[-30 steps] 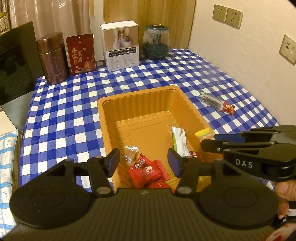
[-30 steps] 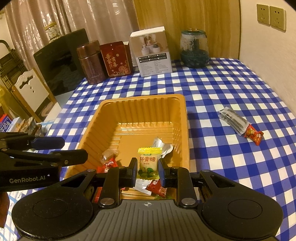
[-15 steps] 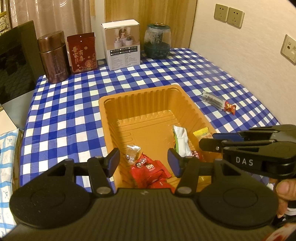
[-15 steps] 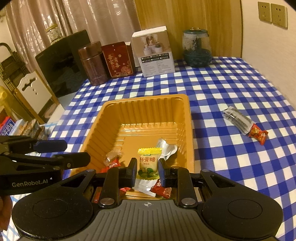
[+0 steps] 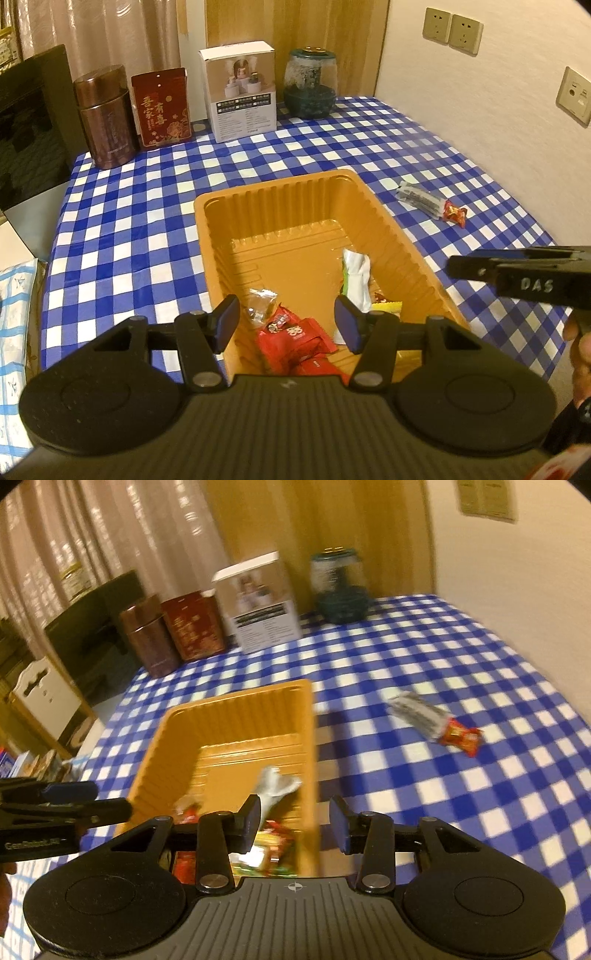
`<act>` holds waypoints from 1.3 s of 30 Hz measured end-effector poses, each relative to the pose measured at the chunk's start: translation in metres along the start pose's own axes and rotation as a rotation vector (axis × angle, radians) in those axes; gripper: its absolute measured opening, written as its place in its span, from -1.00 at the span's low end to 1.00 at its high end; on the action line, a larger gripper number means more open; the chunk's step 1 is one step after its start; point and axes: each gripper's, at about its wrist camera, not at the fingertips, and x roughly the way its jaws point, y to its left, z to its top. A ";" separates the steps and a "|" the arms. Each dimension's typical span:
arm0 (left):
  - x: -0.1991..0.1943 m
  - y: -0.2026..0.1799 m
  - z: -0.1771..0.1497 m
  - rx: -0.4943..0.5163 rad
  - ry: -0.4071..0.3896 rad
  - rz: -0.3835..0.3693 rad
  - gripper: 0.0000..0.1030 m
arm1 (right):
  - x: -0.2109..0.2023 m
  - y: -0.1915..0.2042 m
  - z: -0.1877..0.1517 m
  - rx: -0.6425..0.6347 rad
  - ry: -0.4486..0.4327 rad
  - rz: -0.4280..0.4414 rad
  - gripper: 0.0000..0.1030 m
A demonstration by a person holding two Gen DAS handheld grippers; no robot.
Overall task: Organize snacks
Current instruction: 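Open the right tool over the tray and move both tools to the jerky packet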
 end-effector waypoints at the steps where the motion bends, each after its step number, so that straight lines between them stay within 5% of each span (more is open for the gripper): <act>1: 0.000 -0.002 0.001 0.002 -0.001 -0.003 0.03 | -0.003 -0.006 -0.001 0.012 -0.005 -0.014 -0.19; 18: 0.006 -0.086 0.027 0.087 -0.034 -0.122 0.10 | -0.063 -0.093 -0.017 0.166 -0.053 -0.170 -0.15; 39: 0.033 -0.147 0.052 0.204 -0.025 -0.190 0.18 | -0.071 -0.127 0.001 0.158 -0.085 -0.202 -0.13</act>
